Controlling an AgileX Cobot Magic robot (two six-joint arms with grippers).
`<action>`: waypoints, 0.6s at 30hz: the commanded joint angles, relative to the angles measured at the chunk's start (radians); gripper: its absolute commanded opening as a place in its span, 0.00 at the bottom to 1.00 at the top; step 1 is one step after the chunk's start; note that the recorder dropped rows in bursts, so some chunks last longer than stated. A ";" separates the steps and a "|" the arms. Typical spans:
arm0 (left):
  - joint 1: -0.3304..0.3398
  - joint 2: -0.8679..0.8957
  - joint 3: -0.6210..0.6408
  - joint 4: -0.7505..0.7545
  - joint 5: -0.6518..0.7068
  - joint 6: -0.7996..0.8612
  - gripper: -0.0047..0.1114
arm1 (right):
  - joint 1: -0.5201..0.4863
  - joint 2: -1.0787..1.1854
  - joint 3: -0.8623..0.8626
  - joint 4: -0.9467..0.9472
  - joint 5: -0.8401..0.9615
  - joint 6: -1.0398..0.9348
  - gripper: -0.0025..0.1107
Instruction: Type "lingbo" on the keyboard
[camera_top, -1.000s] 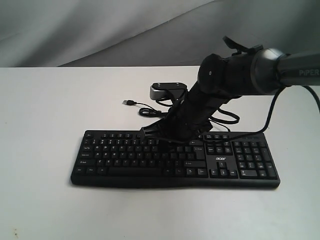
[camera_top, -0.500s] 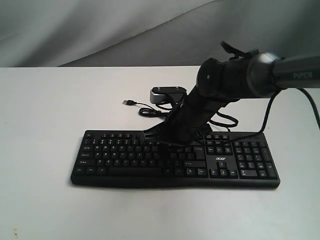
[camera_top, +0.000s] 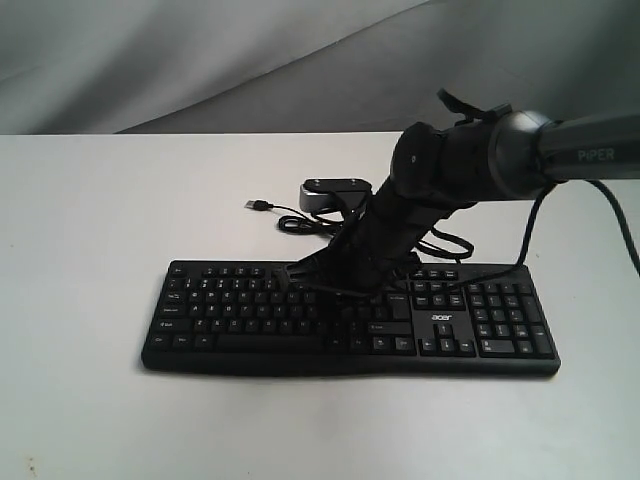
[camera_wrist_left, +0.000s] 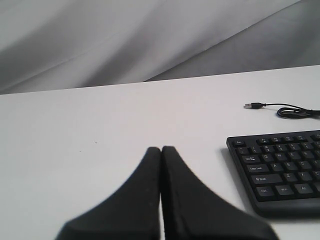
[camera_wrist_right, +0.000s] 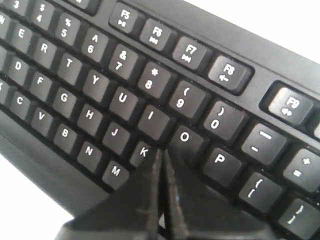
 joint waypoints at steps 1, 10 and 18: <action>0.002 -0.003 0.004 -0.008 -0.005 -0.004 0.04 | 0.005 0.001 -0.005 -0.005 0.001 -0.005 0.02; 0.002 -0.003 0.004 -0.008 -0.005 -0.004 0.04 | 0.014 -0.052 -0.058 0.009 -0.023 -0.029 0.02; 0.002 -0.003 0.004 -0.008 -0.005 -0.004 0.04 | 0.024 0.002 -0.087 0.016 -0.010 -0.029 0.02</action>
